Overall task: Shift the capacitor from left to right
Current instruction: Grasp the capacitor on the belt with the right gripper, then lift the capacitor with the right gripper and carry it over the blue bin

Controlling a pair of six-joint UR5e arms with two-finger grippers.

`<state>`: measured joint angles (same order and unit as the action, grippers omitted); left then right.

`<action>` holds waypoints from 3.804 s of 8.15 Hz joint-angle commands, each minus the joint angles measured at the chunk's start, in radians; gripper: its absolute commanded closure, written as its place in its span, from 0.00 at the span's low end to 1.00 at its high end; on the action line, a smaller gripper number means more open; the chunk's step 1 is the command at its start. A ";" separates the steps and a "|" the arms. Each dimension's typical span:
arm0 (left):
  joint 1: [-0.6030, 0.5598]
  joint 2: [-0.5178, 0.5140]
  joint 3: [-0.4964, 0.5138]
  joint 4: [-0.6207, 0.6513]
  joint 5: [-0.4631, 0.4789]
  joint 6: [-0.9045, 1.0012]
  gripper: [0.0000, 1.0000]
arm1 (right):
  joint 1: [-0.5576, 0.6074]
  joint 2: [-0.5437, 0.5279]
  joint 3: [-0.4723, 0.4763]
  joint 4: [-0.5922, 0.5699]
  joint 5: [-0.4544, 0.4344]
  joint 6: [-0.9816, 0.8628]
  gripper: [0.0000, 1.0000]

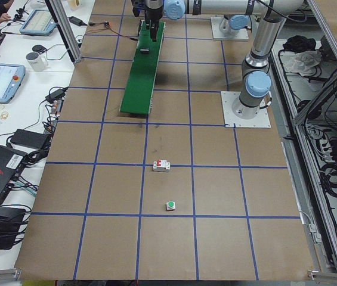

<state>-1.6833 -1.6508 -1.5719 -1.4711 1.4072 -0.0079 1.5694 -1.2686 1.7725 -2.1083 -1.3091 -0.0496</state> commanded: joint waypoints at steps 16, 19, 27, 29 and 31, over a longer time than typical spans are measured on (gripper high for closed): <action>0.002 0.013 -0.008 0.002 -0.004 0.003 0.00 | 0.089 0.046 -0.001 -0.048 -0.176 0.157 1.00; 0.002 0.013 -0.008 0.002 -0.005 0.003 0.00 | -0.030 -0.007 -0.101 0.057 -0.260 0.020 1.00; 0.002 0.016 -0.008 0.002 -0.004 0.005 0.00 | -0.701 0.016 -0.140 0.095 -0.381 -1.014 1.00; 0.002 0.016 -0.010 0.000 -0.004 0.009 0.00 | -0.721 0.078 -0.137 0.060 -0.366 -1.047 0.30; 0.001 0.014 -0.010 0.000 -0.004 0.003 0.00 | -0.720 -0.005 -0.136 0.121 -0.363 -1.075 0.00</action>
<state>-1.6813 -1.6354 -1.5813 -1.4710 1.4036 -0.0012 0.8518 -1.2126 1.6349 -2.0302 -1.6769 -1.0998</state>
